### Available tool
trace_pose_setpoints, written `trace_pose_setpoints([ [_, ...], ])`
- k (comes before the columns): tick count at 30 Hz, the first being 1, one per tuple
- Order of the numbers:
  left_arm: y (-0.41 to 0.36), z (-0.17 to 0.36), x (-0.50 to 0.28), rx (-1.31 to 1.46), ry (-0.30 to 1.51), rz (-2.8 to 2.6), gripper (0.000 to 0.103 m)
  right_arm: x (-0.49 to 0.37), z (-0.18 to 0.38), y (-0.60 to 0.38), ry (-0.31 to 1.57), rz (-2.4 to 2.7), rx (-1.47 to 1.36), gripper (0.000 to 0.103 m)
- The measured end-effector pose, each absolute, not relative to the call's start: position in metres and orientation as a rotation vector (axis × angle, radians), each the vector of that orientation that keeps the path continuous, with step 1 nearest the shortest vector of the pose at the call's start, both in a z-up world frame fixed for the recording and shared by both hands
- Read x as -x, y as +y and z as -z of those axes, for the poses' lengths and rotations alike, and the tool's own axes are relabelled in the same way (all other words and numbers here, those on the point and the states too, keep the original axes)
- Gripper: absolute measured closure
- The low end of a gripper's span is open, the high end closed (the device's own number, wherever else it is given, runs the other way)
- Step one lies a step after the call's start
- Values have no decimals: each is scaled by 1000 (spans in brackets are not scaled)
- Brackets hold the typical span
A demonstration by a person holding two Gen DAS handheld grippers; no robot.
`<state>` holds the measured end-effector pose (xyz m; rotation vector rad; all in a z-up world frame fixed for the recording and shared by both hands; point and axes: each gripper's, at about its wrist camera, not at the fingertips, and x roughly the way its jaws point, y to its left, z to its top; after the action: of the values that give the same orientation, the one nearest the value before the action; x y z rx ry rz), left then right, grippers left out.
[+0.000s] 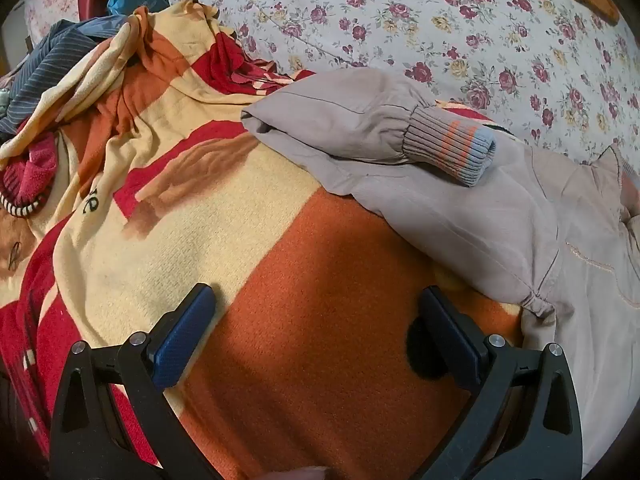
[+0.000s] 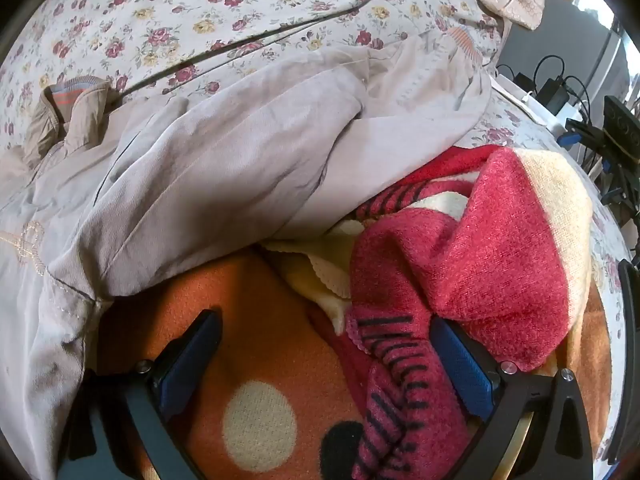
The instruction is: Fold large clothes
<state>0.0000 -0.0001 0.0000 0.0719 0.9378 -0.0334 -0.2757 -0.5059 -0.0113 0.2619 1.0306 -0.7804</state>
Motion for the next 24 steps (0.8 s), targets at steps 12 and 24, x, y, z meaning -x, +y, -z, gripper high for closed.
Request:
trace_pose_setpoints([
  [12, -1, -1, 1, -74, 943, 40, 1, 276, 11, -506, 1031, 783, -257, 0],
  [24, -1, -31, 27, -26, 987, 158, 1, 309, -15, -501, 982, 736, -395, 1],
])
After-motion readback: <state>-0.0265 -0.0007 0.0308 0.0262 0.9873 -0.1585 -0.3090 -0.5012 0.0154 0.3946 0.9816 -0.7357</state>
